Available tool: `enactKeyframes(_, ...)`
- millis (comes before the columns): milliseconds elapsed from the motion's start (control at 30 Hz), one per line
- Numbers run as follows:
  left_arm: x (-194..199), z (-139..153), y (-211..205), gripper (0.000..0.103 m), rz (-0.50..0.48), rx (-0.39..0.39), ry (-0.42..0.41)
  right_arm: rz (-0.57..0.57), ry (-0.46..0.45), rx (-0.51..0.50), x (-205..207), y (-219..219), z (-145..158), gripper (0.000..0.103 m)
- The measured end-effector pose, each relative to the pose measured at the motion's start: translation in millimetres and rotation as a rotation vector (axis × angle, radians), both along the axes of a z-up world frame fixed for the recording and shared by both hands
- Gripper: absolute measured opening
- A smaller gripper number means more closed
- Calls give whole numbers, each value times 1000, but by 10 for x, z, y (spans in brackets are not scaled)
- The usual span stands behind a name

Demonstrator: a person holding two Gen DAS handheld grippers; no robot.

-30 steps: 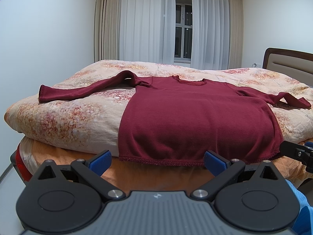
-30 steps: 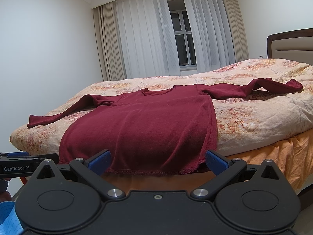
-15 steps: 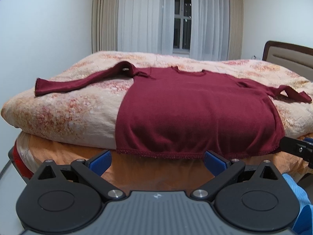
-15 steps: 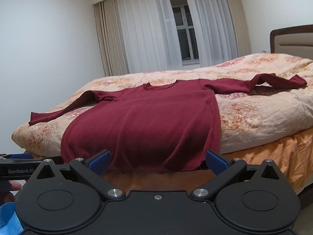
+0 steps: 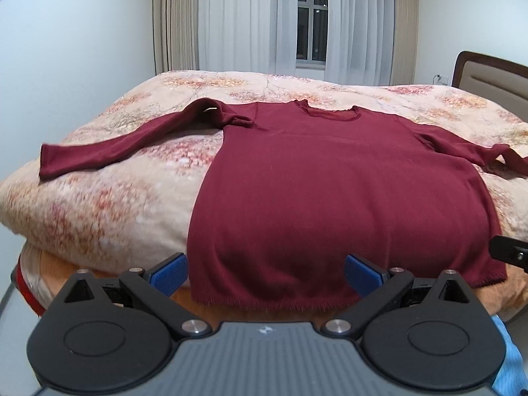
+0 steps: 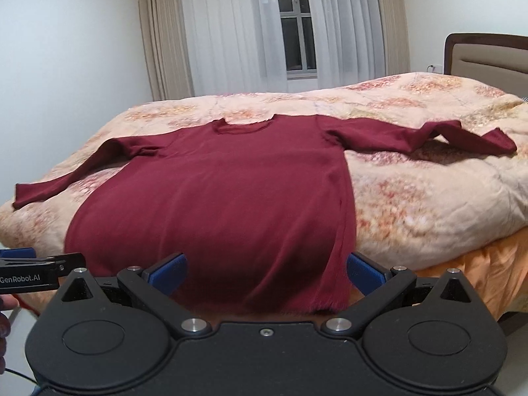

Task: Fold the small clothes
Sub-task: 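Move the right tool toward the cuff of the sleeve nearest it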

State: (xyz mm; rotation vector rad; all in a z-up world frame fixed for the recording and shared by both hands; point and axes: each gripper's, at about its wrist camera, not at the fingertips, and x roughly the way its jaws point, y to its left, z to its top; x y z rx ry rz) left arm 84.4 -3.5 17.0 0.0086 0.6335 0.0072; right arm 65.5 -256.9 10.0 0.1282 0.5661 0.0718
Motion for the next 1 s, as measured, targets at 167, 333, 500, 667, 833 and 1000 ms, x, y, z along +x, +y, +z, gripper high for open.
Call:
enactKeyframes(167, 317, 112, -50, 103, 6, -3, 2, -18, 0, 2, 238, -104, 38, 103)
enactKeyframes(333, 618, 208, -161, 103, 12, 0, 1, -41, 3, 20, 476, -254, 43, 103)
enactKeyframes(500, 933, 273, -362, 103, 0, 18, -1, -65, -13, 31, 710, -445, 39, 103)
enactKeyframes(667, 1271, 304, -632, 103, -16, 49, 12, -105, -56, 24, 925, -673, 4, 103)
enactKeyframes(833, 1649, 267, -926, 103, -30, 101, 29, -179, -122, 8, 1111, -967, -77, 103)
enactKeyframes(1000, 2002, 188, -1129, 103, -69, 85, 34, -239, -139, -11, 1304, -1323, -174, 103)
